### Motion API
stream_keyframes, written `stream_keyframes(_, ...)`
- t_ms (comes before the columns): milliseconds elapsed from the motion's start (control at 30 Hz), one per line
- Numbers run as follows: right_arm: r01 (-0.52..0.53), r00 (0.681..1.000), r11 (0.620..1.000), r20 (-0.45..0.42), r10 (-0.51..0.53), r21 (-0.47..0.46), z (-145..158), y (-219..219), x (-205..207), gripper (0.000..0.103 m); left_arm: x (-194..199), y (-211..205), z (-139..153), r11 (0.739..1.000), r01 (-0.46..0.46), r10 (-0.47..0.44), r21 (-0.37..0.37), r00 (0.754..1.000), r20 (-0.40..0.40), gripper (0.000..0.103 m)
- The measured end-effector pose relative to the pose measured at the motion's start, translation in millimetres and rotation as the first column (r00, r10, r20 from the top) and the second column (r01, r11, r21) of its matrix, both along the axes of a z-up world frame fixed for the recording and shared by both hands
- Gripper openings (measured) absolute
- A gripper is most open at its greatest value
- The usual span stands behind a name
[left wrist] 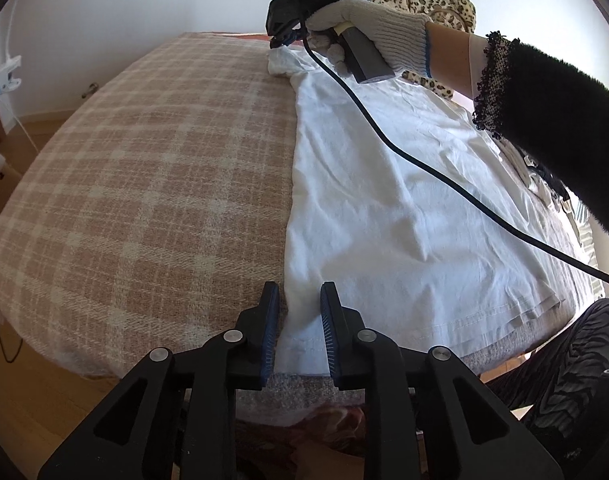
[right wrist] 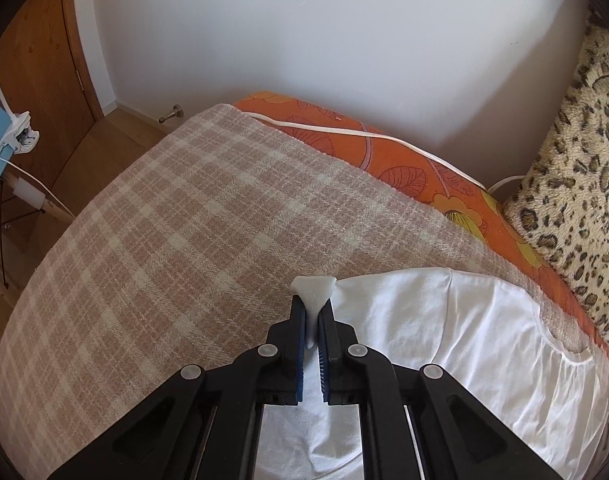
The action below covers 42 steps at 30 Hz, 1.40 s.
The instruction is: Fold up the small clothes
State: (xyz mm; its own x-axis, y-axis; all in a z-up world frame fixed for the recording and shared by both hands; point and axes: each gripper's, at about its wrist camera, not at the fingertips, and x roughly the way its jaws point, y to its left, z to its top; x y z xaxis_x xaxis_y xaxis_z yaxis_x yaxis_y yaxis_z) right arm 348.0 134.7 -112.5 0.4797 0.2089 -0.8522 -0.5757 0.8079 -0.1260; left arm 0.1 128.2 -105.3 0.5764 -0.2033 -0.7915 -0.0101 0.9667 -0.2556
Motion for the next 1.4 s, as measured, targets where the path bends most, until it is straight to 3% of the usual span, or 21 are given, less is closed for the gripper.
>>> stream_keyframes(33, 0.002, 1.000, 1.000, -0.004, -0.002, 0.010, 2, -3, 0, 0.003, 1, 0, -1, 1.000, 0.013, -0.013, -0.016, 1.000, -0.006, 0.004)
stream_keyframes(133, 0.007, 1.000, 0.999, 0.004, -0.007, 0.033, 12, -11, 1, 0.003, 4, 10, 3, 0.990, 0.034, -0.035, -0.140, 0.999, -0.004, 0.002)
stream_keyframes(367, 0.019, 0.999, 0.996, 0.028, -0.022, 0.083, 38, -28, 8, 0.002, 1, 20, 25, 0.962, 0.038, -0.020, -0.271, 0.997, 0.069, 0.001)
stream_keyframes(900, 0.124, 0.987, 0.980, 0.078, -0.138, 0.157, 83, -144, 21, 0.001, 20, -52, 46, 0.929, 0.255, -0.227, -0.267, 0.965, 0.133, 0.001)
stream_keyframes(1000, 0.143, 0.983, 0.979, 0.091, -0.157, 0.144, 81, -172, 21, 0.001, 25, -65, 43, 0.924, 0.284, -0.260, -0.255, 0.958, 0.125, 0.001)
stream_keyframes(1167, 0.221, 0.974, 0.961, 0.016, -0.227, 0.164, 53, -221, 33, 0.001, 32, -95, 31, 0.906, 0.344, -0.334, -0.246, 0.939, 0.084, 0.001)
stream_keyframes(1267, 0.254, 0.967, 0.957, -0.029, -0.252, 0.138, 33, -235, 39, 0.014, 31, -111, 28, 0.883, 0.403, -0.401, -0.240, 0.914, 0.058, 0.001)
stream_keyframes(1300, 0.264, 0.964, 0.956, -0.027, -0.263, 0.127, 30, -238, 40, 0.029, 28, -115, 30, 0.885, 0.411, -0.409, -0.218, 0.911, 0.056, 0.002)
stream_keyframes(1333, 0.272, 0.962, 0.955, -0.019, -0.272, 0.120, 29, -241, 40, 0.035, 24, -116, 32, 0.890, 0.417, -0.414, -0.185, 0.909, 0.059, 0.008)
stream_keyframes(1400, 0.289, 0.957, 0.950, -0.036, -0.286, 0.122, 27, -248, 39, 0.036, 11, -114, 38, 0.913, 0.401, -0.395, -0.078, 0.915, 0.085, 0.021)
